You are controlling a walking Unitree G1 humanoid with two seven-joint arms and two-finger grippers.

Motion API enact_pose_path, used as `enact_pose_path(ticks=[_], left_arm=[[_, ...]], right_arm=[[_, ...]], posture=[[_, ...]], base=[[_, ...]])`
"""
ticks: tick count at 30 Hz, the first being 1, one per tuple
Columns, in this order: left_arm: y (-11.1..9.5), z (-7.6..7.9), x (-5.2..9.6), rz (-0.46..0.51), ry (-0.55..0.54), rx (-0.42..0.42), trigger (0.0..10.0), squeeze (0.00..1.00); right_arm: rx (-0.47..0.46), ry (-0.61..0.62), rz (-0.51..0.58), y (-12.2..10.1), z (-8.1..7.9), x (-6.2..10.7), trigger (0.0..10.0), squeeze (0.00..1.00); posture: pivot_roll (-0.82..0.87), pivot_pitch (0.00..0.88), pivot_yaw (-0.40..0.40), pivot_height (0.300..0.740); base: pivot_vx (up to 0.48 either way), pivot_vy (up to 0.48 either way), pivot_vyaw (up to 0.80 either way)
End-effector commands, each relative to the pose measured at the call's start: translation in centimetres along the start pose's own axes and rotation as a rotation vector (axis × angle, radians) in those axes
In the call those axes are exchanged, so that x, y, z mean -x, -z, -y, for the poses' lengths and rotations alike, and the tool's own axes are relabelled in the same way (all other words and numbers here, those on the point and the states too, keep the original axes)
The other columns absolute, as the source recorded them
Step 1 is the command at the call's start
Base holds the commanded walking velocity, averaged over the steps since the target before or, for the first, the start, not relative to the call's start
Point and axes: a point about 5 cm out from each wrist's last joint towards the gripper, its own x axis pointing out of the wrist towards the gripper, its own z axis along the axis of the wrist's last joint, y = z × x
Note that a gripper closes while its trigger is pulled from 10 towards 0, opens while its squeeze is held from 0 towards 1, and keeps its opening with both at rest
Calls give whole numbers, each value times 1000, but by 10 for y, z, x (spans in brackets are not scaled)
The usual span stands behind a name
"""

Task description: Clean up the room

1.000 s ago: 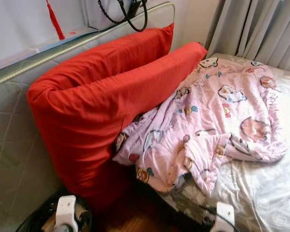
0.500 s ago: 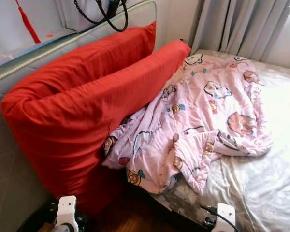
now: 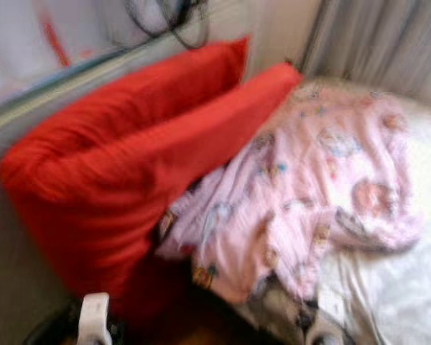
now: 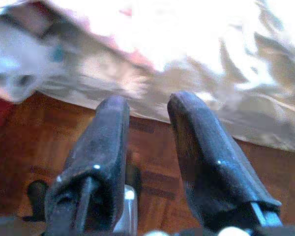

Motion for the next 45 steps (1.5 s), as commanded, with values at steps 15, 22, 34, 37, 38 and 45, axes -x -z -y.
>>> enact_pose_path(ticks=[15, 22, 34, 37, 38, 45], left_arm=[[-15, 14, -3, 64, 41, -2, 10000, 0], [-61, 19, -6, 286, 85, -2, 10000, 0], [-100, 22, 15, 634, 100, 29, 10000, 0], [-102, 22, 18, 661, 102, 28, 10000, 0], [-108, 25, 25, 709, 149, -30, 10000, 0], [-117, 25, 31, 741, 189, -73, 10000, 0]], right_arm=[[20, -47, 57, -12, -6, -2, 10000, 0], [40, -129, 192, -42, -22, -6, 10000, 0], [57, -269, 478, -71, -81, 1, 10000, 0], [52, -275, 501, -72, -82, 3, 10000, 0], [51, -307, 553, -76, -84, 6, 10000, 0], [87, -313, 603, -78, -86, 11, 10000, 0]], posture=[[85, 67, -31, 740], [90, 73, -35, 740], [76, 72, -41, 740], [77, 68, -42, 740], [76, 59, -41, 740], [82, 43, -37, 740]], base=[[136, 0, 0], [0, 0, 0], [0, 0, 0], [0, 0, 0], [0, 0, 0], [0, 0, 0]])
